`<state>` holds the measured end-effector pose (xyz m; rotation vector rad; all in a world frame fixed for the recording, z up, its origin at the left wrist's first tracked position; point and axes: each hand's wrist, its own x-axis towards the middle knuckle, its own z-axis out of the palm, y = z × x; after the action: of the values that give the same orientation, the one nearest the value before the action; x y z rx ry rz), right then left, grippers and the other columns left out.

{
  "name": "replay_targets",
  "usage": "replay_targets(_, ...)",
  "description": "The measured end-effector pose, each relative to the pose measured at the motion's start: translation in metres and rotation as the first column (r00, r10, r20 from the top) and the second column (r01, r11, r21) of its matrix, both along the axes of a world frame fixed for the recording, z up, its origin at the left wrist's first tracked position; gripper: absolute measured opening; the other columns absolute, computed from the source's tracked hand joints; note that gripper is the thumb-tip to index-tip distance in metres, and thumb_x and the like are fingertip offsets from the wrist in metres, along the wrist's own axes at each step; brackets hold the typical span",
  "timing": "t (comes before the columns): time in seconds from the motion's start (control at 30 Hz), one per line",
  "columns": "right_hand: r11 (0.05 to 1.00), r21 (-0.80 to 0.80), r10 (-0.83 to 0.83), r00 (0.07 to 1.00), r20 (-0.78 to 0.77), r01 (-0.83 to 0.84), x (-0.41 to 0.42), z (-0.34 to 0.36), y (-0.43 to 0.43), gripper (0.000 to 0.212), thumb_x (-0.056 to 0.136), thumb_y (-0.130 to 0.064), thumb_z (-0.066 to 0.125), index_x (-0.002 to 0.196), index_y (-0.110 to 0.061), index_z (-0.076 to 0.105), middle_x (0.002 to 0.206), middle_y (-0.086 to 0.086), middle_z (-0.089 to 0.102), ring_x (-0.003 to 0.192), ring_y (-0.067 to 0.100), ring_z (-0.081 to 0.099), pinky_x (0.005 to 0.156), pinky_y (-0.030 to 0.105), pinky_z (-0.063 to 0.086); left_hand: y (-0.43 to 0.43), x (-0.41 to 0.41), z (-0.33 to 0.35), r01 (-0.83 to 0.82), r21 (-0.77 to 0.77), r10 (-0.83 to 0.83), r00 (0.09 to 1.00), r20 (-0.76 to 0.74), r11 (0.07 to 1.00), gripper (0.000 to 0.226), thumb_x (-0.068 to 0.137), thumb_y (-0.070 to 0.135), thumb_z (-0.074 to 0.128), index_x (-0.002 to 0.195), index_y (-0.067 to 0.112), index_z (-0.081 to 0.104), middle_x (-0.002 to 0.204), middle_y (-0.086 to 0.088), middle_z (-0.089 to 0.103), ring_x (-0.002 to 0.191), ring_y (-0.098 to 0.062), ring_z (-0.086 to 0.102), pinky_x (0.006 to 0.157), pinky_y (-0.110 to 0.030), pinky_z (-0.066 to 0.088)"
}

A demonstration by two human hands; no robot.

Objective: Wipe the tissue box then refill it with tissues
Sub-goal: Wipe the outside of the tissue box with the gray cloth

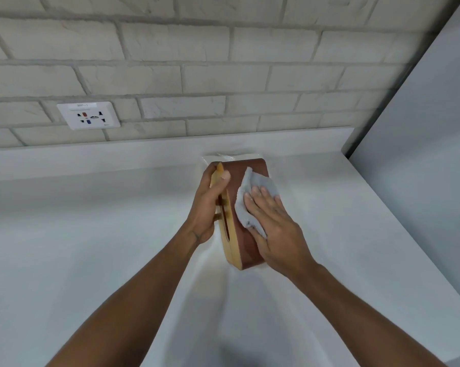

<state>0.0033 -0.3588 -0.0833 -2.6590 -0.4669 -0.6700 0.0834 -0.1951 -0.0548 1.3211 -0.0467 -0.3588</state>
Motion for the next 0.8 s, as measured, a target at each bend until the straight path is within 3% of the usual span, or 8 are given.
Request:
replay_targets(0.07,1.000,-0.024,0.016,1.000,0.012,-0.015,0.003,0.002,-0.005,0.048,0.102,-0.028,0.043,0.147,-0.011,0.044,0.156,0.005,0.037,0.148,0.017,0.028,0.118,0.044,0.030,0.000,0.004,0.000,-0.033,0.018,0.034,0.997,-0.067,0.999,0.025,0.098,0.064,0.057,0.122,0.055,0.057,0.120,0.009,0.068,0.105,-0.016,0.065,0.082,-0.036,0.056)
replay_targets(0.17,0.999,-0.041,0.003,1.000,0.012,-0.002,0.018,0.009,-0.003,0.049,0.101,-0.028,0.043,0.148,-0.012,0.043,0.156,0.004,0.035,0.148,0.018,0.028,0.117,0.044,0.030,0.001,0.007,-0.003,-0.065,0.012,0.066,0.997,-0.050,0.998,0.020,0.098,0.055,0.061,0.117,0.050,0.059,0.109,0.006,0.071,0.095,-0.016,0.068,0.078,-0.036,0.056)
replay_targets(0.33,0.982,-0.147,0.116,0.993,-0.001,-0.115,0.001,0.002,0.004,0.051,0.096,-0.022,0.052,0.147,-0.016,0.046,0.156,0.006,0.037,0.148,0.022,0.029,0.117,0.047,0.030,0.003,0.010,-0.008,-0.124,-0.030,0.122,0.992,-0.039,0.992,0.028,0.097,0.049,0.066,0.122,0.038,0.058,0.100,0.000,0.069,0.069,-0.006,0.068,0.055,-0.023,0.052)
replay_targets(0.43,0.965,-0.168,0.204,0.979,-0.007,-0.202,-0.027,-0.007,-0.001,0.043,0.102,-0.026,0.040,0.140,-0.014,0.055,0.154,0.007,0.042,0.145,0.022,0.035,0.114,0.047,0.036,0.002,0.011,-0.008,-0.117,-0.019,0.117,0.993,-0.022,0.993,0.041,0.085,0.060,0.070,0.120,0.042,0.059,0.102,-0.005,0.063,0.076,-0.015,0.062,0.055,-0.024,0.050)
replay_targets(0.5,0.966,-0.146,0.216,0.976,-0.006,-0.215,-0.031,-0.008,-0.004,0.041,0.102,-0.027,0.046,0.140,-0.013,0.055,0.153,0.005,0.043,0.144,0.019,0.036,0.112,0.045,0.039,0.003,0.012,-0.009,-0.097,-0.014,0.096,0.995,-0.013,0.995,0.047,0.080,0.064,0.071,0.120,0.044,0.059,0.106,-0.007,0.062,0.084,-0.020,0.059,0.058,-0.026,0.051)
replay_targets(0.7,0.992,-0.086,0.098,0.993,0.070,-0.092,0.011,0.008,0.013,0.055,0.091,-0.013,0.064,0.144,-0.013,0.049,0.152,0.005,0.044,0.145,0.018,0.034,0.114,0.046,0.036,-0.001,0.011,-0.011,-0.120,0.043,0.118,0.992,0.049,0.992,0.040,0.087,0.054,0.067,0.123,0.042,0.056,0.104,0.005,0.072,0.078,0.001,0.072,0.062,-0.017,0.055)
replay_targets(0.8,0.994,-0.072,0.090,0.995,0.047,-0.087,0.003,0.004,0.015,0.056,0.092,-0.014,0.064,0.145,-0.013,0.047,0.154,0.004,0.042,0.146,0.017,0.032,0.115,0.047,0.035,-0.003,0.014,-0.012,-0.142,0.062,0.138,0.989,0.054,0.988,0.028,0.097,0.045,0.067,0.122,0.043,0.055,0.104,0.001,0.072,0.080,-0.006,0.071,0.064,-0.017,0.055)
